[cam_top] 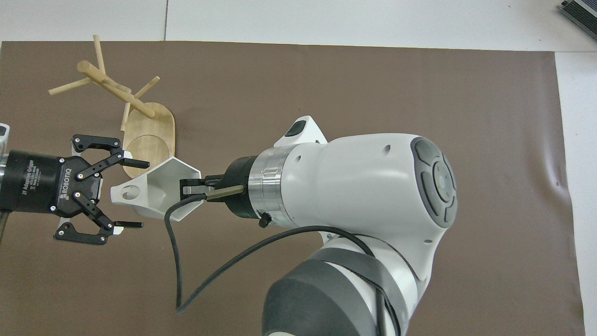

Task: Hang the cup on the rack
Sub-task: 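Close the left gripper on the cup held by the right gripper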

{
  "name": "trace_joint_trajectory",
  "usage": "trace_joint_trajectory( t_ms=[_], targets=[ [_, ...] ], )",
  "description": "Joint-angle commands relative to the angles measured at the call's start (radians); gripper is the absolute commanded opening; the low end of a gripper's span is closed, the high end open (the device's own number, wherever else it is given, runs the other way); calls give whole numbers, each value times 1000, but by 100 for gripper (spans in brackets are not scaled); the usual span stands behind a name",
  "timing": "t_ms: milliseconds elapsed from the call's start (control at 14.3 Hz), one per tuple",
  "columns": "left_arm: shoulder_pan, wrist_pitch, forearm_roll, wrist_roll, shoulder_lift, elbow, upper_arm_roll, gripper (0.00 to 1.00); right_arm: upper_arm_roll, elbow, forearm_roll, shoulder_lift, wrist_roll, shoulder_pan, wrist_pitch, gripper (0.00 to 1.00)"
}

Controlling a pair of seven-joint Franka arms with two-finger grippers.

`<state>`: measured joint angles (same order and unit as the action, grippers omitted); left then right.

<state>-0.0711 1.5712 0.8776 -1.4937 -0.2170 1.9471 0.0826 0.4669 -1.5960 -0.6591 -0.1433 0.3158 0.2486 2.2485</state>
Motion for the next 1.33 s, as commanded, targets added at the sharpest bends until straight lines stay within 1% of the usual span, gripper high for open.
trace_joint_trajectory(
  t_ms=[0, 70, 140, 280, 350, 490, 630, 700, 770, 910, 980, 1050, 1120, 1190, 1261],
  targets=[
    [7, -3, 17, -31, -41, 39, -7, 78, 6, 19, -23, -12, 6, -2, -6, 0],
    [8, -3, 17, -30, -44, 44, -7, 53, 7, 19, -23, -12, 6, -2, -6, 0],
    [8, -2, 17, -28, -44, 46, -7, 32, 6, 19, -23, -12, 6, -2, -7, 0],
    [8, -3, 15, -23, -45, 46, -7, 5, 6, 19, -25, -12, 6, -2, -7, 0],
    [8, -5, 14, -19, -45, 46, -7, 0, 6, 19, -25, -12, 6, -2, -7, 0],
    [7, -7, 14, 34, -47, 44, -7, 0, 6, 19, -25, -12, 6, -2, -9, 0],
    [4, -32, 14, 49, -47, 42, -9, 0, 6, 19, -24, -12, 6, -3, -10, 0],
    [2, -37, 9, 47, -47, 42, -11, 0, 6, 19, -23, -12, 6, -3, -10, 3],
    [-1, -39, 8, 41, -47, 41, -12, 0, 6, 19, -23, -12, 6, -5, -10, 13],
    [-4, -46, 1, 35, -47, 38, -12, 0, 6, 18, -19, -12, 5, -8, -10, 24],
    [-4, -49, -2, 35, -47, 42, -12, 0, 6, 13, -16, -12, 2, -9, -12, 27],
    [-4, -50, -3, 33, -48, 44, -14, 0, 6, 14, -11, -12, 0, -9, -14, 39],
    [-6, -50, -14, 29, -48, 42, -12, 0, 4, 14, -10, -12, -1, -12, -14, 48],
    [-6, -46, -34, 20, -47, 38, -12, 0, 6, 14, -10, -12, -20, -17, -14, 51],
    [0, -40, -52, 10, -47, 39, -11, 0, 6, 14, -10, -12, -32, -20, -14, 64]
  ],
)
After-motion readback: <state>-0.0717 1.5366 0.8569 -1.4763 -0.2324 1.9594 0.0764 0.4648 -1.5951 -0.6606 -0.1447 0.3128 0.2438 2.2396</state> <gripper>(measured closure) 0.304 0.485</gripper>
